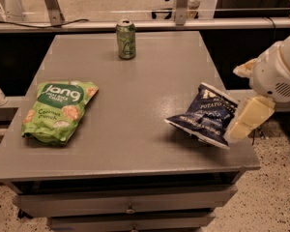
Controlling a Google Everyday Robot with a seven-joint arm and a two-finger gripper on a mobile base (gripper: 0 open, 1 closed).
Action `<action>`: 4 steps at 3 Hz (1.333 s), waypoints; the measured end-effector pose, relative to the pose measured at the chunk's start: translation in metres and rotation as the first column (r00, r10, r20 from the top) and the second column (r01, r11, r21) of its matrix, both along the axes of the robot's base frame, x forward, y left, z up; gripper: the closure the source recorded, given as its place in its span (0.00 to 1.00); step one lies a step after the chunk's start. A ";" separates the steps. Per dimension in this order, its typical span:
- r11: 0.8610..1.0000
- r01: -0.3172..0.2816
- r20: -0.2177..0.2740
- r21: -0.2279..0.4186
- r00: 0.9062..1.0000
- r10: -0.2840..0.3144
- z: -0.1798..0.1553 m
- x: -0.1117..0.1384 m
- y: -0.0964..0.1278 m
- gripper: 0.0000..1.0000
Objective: Move blue chip bag near green can
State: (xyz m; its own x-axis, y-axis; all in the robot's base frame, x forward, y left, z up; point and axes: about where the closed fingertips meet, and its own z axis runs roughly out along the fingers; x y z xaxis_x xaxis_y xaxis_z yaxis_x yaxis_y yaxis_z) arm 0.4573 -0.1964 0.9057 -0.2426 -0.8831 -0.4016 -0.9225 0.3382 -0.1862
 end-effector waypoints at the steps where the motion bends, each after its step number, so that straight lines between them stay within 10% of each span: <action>1: 0.998 0.026 -0.041 0.062 0.999 -0.024 -0.026 0.003 0.015 0.00; 4: 0.988 0.083 -0.102 0.131 0.992 -0.070 -0.056 0.007 0.031 0.64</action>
Offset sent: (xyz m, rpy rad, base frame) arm 0.0025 0.0385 -0.0695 0.1540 0.1242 -0.0788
